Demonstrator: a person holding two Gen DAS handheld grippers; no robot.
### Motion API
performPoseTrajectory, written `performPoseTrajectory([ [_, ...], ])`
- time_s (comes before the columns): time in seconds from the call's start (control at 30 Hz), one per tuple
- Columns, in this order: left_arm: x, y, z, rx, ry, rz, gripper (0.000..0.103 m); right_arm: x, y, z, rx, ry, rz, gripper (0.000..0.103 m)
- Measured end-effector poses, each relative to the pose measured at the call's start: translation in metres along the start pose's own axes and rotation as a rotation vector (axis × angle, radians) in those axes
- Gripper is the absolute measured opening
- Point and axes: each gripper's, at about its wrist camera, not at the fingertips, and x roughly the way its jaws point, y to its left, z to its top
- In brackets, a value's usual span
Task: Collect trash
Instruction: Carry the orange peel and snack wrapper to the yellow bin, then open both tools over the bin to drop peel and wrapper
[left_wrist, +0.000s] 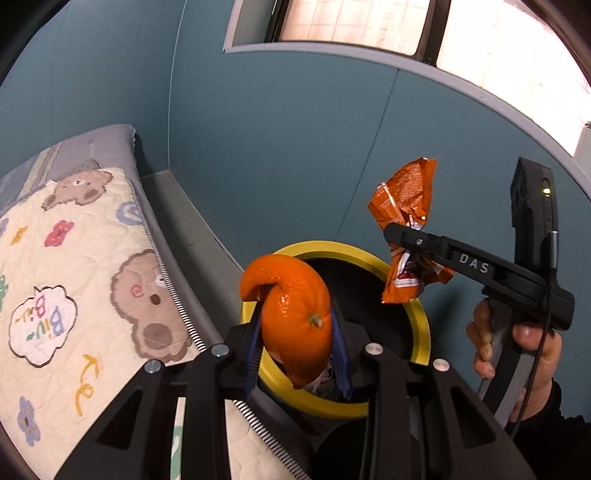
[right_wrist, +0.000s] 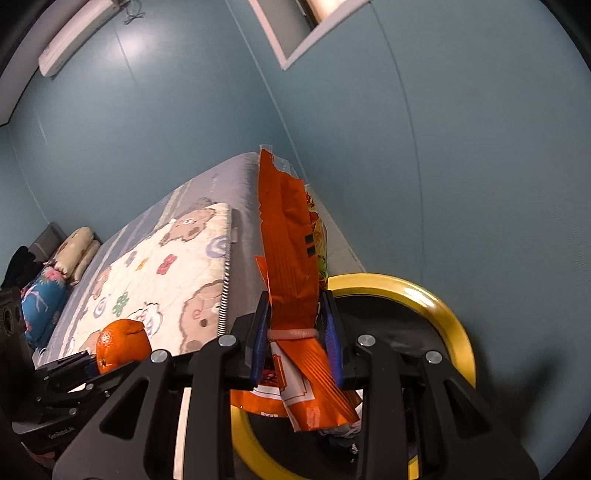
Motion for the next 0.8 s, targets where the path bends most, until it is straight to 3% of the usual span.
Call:
performPoseTrajectory([
  [0.47, 0.073, 0.004, 0.003, -0.046, 0.113, -0.031, 0.031, 0.037, -0.043, -0.004, 0.056, 0.058, -0.082, 0.027],
  [0.8, 0.098, 0.007, 0.000, -0.071, 0.152, -0.055, 0.032, 0.057, -0.063, -0.010, 0.074, 0.091, -0.114, 0.031],
])
